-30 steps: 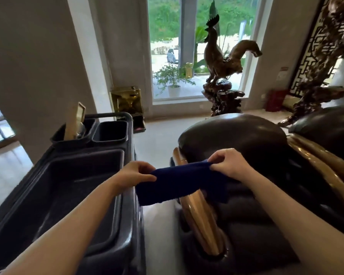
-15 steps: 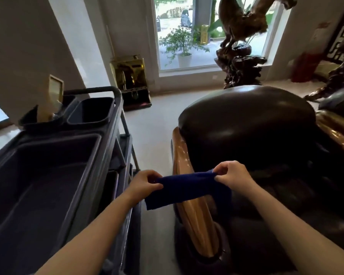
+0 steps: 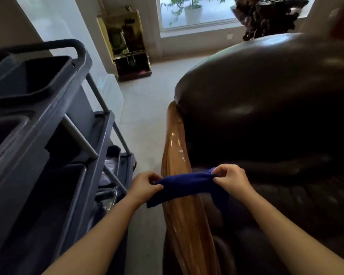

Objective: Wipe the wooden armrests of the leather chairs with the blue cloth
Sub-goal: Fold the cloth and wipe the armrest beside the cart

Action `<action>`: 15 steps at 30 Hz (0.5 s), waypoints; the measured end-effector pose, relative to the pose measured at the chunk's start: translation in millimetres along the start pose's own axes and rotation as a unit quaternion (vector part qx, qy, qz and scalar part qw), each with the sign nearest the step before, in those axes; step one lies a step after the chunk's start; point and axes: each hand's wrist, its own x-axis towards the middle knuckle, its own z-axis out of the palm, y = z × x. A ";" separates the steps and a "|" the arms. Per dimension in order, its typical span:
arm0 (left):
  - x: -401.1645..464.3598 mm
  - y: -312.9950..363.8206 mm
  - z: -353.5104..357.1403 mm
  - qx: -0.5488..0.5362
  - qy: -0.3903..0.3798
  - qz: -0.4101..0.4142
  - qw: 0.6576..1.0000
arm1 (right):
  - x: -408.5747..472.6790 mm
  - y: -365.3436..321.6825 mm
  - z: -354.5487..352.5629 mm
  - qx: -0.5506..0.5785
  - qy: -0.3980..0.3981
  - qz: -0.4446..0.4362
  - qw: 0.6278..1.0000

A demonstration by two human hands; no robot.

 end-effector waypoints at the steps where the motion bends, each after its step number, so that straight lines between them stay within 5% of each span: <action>1: 11.4 -8.8 5.5 -0.005 -0.003 -0.009 1.000 | 13.9 8.6 9.1 0.001 -0.012 -0.004 1.000; 8: 59.2 -59.8 24.0 -0.042 0.019 -0.047 0.998 | 74.1 53.5 60.1 0.033 -0.083 0.010 0.996; 15: 73.7 -71.1 53.1 -0.057 0.078 -0.029 0.995 | 80.8 73.5 85.0 0.081 -0.064 0.008 0.995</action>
